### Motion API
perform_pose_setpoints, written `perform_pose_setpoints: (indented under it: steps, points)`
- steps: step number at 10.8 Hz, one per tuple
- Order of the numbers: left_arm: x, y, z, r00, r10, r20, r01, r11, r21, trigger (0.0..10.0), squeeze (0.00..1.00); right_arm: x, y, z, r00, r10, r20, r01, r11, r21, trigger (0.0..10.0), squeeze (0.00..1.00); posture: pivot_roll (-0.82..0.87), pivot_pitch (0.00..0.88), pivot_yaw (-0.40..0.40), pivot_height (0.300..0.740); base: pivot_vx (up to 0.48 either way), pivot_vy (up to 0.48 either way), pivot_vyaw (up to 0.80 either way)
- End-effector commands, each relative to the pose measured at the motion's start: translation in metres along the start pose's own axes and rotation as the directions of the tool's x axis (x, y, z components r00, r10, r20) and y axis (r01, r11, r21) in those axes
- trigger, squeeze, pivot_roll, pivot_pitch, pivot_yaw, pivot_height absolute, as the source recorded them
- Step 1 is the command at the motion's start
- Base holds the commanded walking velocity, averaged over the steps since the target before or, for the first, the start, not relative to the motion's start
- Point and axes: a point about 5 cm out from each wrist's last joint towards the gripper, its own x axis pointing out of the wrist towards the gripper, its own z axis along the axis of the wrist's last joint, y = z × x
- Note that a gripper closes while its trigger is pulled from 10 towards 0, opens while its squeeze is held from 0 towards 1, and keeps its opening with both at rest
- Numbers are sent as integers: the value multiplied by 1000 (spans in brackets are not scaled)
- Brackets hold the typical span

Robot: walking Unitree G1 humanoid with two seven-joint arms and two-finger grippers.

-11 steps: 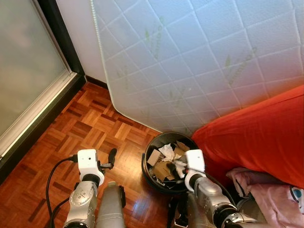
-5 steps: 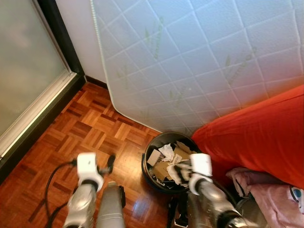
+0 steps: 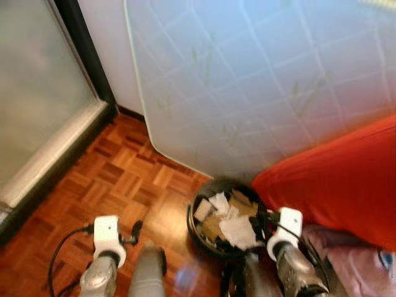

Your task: Clean up the room

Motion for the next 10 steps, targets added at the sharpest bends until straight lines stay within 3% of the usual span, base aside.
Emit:
perform_pose_setpoints:
  steps: [1, 5, 7, 10]
  points:
    - [-7, 2, -15, 997, 2, -72, -1, 1000, 18, 10000, 0, -3, -9, -6, 999, -34, -6, 34, 999, 31, 10000, 0, 253, 231, -32, 725, 0, 0, 0]
    - [-17, 8, -37, 983, 42, -178, -38, 999, 26, 10000, 0, -6, -16, -11, 997, -76, -19, 76, 996, 36, 10000, 0, 239, 195, -34, 740, 0, 0, 0]
    - [-25, 14, -49, 967, 68, -247, -62, 998, 34, 10000, 0, -12, -26, -23, 990, -124, -73, 126, 992, 27, 10000, 0, 237, 170, -33, 740, 0, 0, 0]
    - [-37, 20, -67, 932, 99, -349, -92, 995, 35, 10000, 0, -30, -38, -61, 963, -173, -208, 171, 985, -26, 10000, 0, 237, 102, -30, 740, 0, 0, 0]
